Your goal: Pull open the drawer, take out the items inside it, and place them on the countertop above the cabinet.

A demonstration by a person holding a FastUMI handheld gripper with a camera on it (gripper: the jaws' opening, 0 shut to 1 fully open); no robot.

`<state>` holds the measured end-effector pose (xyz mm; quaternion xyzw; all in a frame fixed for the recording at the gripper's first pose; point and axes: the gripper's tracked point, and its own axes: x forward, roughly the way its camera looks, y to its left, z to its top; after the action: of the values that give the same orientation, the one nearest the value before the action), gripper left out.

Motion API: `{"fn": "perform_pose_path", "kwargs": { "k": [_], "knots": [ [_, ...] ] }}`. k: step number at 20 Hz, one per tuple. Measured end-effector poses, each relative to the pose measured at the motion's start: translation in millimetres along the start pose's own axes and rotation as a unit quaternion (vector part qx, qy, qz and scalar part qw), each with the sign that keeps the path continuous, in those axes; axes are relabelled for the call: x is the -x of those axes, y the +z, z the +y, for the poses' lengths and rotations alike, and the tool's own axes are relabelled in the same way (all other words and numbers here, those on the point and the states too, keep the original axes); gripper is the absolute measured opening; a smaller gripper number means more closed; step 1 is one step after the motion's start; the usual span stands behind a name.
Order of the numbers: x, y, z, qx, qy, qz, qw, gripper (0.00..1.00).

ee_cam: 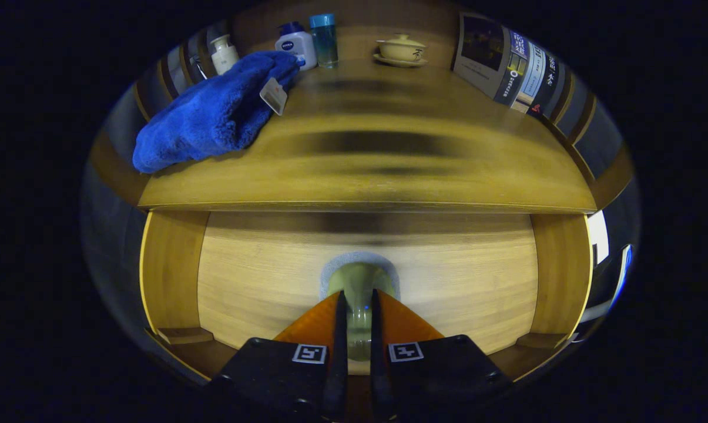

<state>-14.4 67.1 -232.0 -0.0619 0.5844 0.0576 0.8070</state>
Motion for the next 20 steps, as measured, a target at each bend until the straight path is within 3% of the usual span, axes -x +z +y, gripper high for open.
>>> {"fn": "perform_pose_path", "kwargs": {
  "k": [9, 20],
  "knots": [
    [72.1, 17.7, -12.2, 0.012, 0.014, -0.033, 0.999, 0.25],
    [119.6, 94.1, -10.7, 0.02, 0.012, -0.087, 0.996, 0.25]
  ]
}}
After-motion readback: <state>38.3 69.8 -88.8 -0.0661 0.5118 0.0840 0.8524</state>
